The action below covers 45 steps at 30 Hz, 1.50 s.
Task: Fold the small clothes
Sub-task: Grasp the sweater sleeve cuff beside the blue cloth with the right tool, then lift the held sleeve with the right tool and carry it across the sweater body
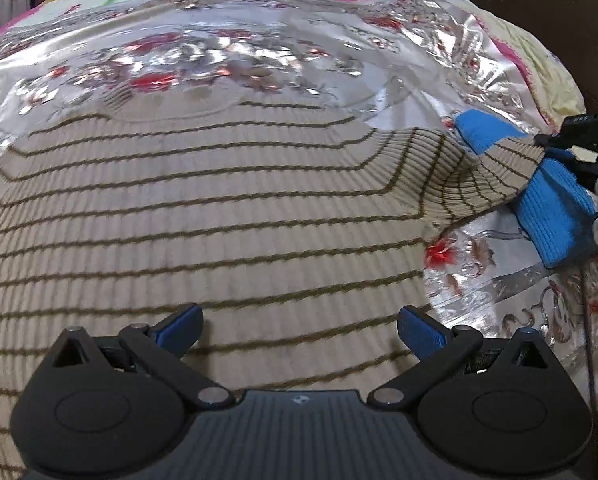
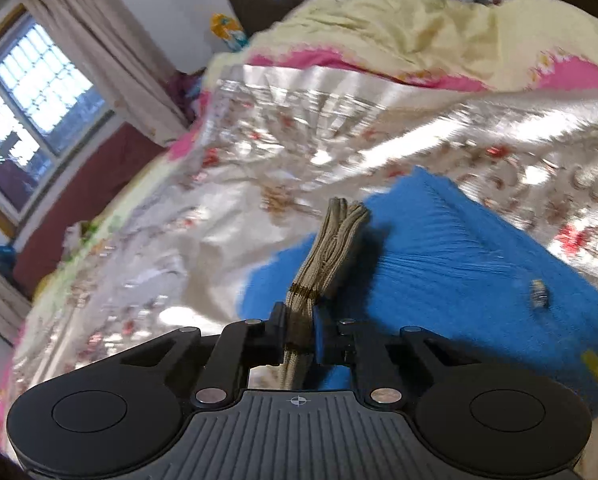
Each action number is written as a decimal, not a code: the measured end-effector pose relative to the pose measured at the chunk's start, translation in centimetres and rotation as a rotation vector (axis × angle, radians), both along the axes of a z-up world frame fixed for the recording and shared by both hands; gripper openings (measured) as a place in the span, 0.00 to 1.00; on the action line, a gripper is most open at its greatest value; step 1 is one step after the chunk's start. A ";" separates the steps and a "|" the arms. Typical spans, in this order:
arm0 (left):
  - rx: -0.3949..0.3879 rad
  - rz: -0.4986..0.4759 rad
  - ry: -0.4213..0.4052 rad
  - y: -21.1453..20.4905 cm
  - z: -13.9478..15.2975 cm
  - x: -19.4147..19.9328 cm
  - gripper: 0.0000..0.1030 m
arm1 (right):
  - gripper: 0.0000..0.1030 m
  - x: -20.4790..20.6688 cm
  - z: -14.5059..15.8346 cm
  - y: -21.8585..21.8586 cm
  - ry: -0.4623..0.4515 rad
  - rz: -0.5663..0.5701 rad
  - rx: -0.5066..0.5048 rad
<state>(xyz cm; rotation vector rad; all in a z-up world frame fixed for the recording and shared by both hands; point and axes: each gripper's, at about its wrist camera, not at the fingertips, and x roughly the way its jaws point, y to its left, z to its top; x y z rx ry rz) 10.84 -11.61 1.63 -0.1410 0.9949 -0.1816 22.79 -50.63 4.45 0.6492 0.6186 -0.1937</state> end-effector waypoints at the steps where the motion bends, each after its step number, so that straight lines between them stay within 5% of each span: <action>1: -0.003 0.013 0.000 0.7 0.1 -0.3 1.00 | 0.13 -0.1 0.7 0.7 -0.021 0.016 0.000; 8: -0.035 0.114 -0.012 5.2 0.4 -1.8 1.00 | 0.13 0.1 5.2 8.3 -0.124 0.203 -0.030; 19: -0.078 0.290 -0.046 13.6 -0.3 -5.1 1.00 | 0.03 0.7 7.4 29.7 -0.171 0.638 -0.006; 24: -0.105 0.394 -0.062 17.6 -1.1 -6.7 1.00 | 0.03 1.0 8.0 32.9 -0.168 0.652 0.006; 27: -0.136 0.411 -0.063 18.6 -1.8 -6.9 1.00 | 0.12 1.3 7.9 33.0 -0.120 0.704 -0.074; 31: -0.141 0.385 -0.065 18.5 -2.2 -6.9 1.00 | 0.17 0.7 5.6 33.9 -0.023 0.807 -0.336; 34: -0.140 0.376 -0.060 18.5 -2.5 -6.7 1.00 | 0.41 0.4 2.1 35.6 0.018 0.880 -0.571; 36: -0.141 0.380 -0.057 18.6 -2.6 -6.8 1.00 | 0.45 0.2 -0.3 37.2 0.013 0.936 -0.720; 41: -0.111 0.374 -0.054 18.3 -3.0 -6.4 1.00 | 0.47 0.2 -4.4 40.2 0.007 1.082 -0.867; 44: -0.082 0.362 -0.052 17.9 -3.1 -6.2 1.00 | 0.40 1.3 -5.6 40.7 0.032 1.058 -0.850; 45: -0.076 0.360 -0.052 17.9 -3.2 -6.2 1.00 | 0.27 1.9 -5.6 40.4 0.040 1.028 -0.806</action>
